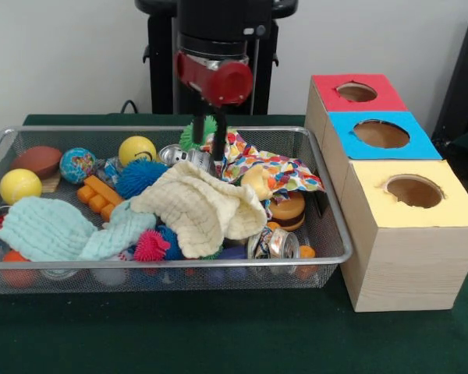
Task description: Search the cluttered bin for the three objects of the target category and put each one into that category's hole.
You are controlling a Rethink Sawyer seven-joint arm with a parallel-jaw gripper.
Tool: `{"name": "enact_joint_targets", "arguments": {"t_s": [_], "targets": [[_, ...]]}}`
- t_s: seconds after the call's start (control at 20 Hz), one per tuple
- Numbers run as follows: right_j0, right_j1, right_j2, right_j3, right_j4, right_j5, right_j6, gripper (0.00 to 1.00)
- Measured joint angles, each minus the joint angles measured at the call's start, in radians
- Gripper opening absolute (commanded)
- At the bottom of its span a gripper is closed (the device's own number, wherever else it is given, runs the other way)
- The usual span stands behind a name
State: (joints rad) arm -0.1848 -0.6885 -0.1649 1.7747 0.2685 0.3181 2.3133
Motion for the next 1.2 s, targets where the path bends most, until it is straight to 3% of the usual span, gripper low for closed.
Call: {"name": "enact_joint_targets", "arguments": {"t_s": [0.7,1.2], "targets": [[0.165,0.045,0.008,0.0,0.171,-0.042,0.0,1.0],[0.141,0.099,0.055,0.003,0.195,-0.198,0.0,1.0]]}}
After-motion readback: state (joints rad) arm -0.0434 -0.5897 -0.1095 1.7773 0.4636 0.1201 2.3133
